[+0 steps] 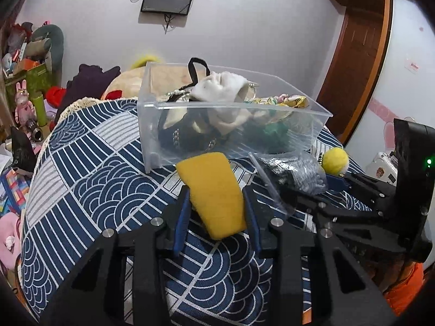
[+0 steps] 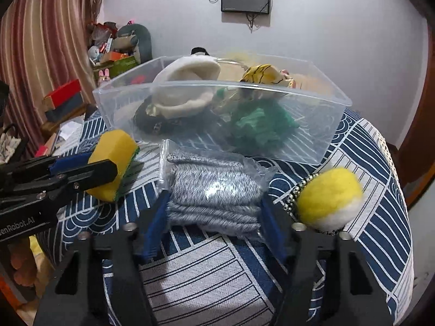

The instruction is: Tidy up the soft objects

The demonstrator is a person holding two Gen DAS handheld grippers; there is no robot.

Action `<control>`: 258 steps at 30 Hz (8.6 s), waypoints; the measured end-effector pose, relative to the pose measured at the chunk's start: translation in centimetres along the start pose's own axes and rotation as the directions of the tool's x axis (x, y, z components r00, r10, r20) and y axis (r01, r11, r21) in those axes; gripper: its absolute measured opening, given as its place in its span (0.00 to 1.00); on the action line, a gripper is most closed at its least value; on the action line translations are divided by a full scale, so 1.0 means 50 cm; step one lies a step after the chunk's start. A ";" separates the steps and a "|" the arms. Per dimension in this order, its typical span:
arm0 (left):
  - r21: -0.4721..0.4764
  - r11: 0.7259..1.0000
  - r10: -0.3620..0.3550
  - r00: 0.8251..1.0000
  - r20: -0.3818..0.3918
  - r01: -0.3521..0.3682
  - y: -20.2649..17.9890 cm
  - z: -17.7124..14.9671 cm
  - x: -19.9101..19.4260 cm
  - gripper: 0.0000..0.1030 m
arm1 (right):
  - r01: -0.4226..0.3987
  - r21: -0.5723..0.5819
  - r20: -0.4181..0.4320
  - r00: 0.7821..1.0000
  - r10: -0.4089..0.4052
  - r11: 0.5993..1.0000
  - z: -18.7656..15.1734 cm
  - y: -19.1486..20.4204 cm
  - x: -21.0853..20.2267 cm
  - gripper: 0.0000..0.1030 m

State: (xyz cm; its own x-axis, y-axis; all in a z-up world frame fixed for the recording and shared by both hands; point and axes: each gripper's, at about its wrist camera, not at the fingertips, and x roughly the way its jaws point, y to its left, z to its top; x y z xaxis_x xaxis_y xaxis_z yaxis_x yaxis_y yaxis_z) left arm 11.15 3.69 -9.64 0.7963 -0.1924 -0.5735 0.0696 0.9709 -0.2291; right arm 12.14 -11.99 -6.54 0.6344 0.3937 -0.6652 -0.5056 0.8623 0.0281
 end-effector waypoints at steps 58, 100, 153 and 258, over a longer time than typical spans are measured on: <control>0.039 0.985 0.163 0.984 0.073 -0.166 0.030 0.185 0.082 0.36 | -0.002 0.008 0.104 0.995 0.001 1.000 0.148 -0.026 0.022 0.39; 0.128 0.988 0.067 0.990 0.128 -0.083 -0.075 0.116 -0.045 0.93 | 0.114 0.008 0.165 0.980 -0.114 0.993 0.065 -0.095 -0.119 0.59; 0.192 0.969 -0.112 0.971 -0.213 0.154 -0.251 0.059 0.152 0.41 | 0.151 0.169 0.109 0.979 -0.171 0.974 -0.063 -0.195 -0.155 0.42; 0.104 0.992 0.037 0.942 0.333 -0.076 -0.093 0.126 -0.202 0.80 | 0.011 0.017 0.406 0.914 -0.017 1.000 0.111 -0.036 -0.252 0.80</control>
State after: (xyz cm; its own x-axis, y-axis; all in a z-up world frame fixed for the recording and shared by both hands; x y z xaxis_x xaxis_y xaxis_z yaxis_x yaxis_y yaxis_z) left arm 6.56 2.05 2.18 0.9529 -0.0977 -0.2872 0.0711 0.9923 -0.1017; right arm 8.31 -16.71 5.92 0.8257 0.4741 -0.3059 -0.4883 0.8720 0.0336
